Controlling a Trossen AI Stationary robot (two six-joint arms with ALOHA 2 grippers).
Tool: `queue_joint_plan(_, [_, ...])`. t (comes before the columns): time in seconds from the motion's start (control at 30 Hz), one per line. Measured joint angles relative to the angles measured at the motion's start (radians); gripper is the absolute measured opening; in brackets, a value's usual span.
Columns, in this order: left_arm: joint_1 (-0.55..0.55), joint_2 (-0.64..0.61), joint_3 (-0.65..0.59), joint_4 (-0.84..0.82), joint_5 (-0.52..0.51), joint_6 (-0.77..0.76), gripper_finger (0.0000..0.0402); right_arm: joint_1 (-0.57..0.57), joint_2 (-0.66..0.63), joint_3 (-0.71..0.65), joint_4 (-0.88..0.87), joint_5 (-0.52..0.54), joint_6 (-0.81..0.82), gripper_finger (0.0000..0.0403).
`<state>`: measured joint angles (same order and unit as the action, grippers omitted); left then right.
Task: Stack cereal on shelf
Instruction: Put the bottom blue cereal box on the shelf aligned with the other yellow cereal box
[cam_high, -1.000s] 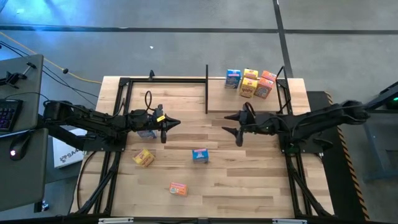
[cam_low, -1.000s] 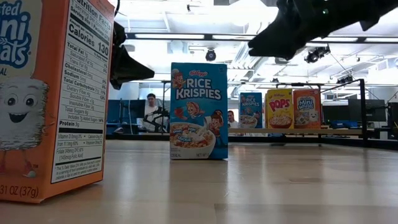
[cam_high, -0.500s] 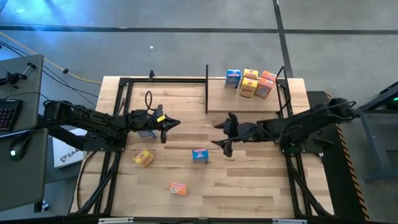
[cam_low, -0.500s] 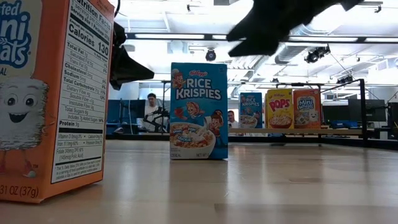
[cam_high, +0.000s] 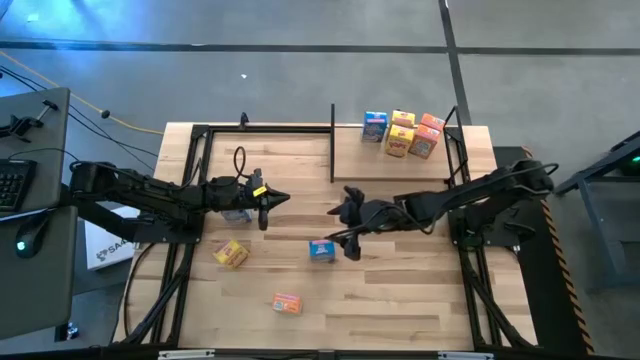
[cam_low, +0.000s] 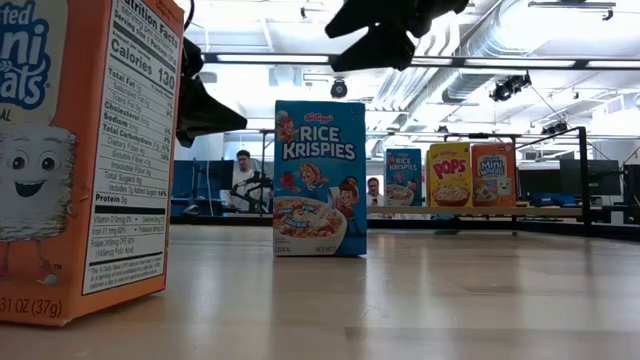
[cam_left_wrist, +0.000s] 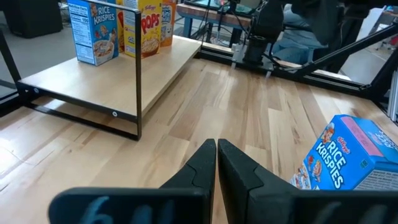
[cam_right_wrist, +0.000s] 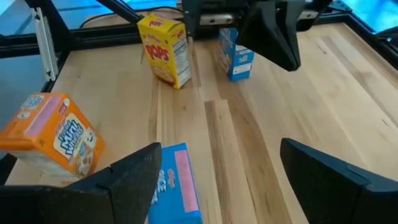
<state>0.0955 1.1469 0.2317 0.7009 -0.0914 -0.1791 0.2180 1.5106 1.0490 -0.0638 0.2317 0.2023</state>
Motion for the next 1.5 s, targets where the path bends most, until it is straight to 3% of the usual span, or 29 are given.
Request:
queue_joint_plan(0.53, [0.0,0.0,0.0,-0.023,0.0,-0.009,0.001,-0.033,0.013,0.004,0.026,0.024,0.103,0.0319])
queue_joint_plan(0.7, [0.0,0.0,0.0,-0.023,0.0,0.005,0.001,-0.037,0.014,0.004,0.016,0.005,0.028,0.0319])
queue_joint_plan(0.93, [0.0,0.0,0.0,-0.024,0.0,0.006,0.001,-0.014,0.021,0.004,0.001,0.016,0.077,0.0319])
queue_joint_plan(1.2, [0.0,0.0,0.0,-0.03,0.0,0.006,0.001,-0.004,0.029,0.005,0.008,-0.021,0.048,0.0319])
queue_joint_plan(1.5, [0.0,0.0,0.0,-0.031,0.001,0.007,0.001,0.03,0.144,0.006,0.002,-0.105,-0.022,0.0319])
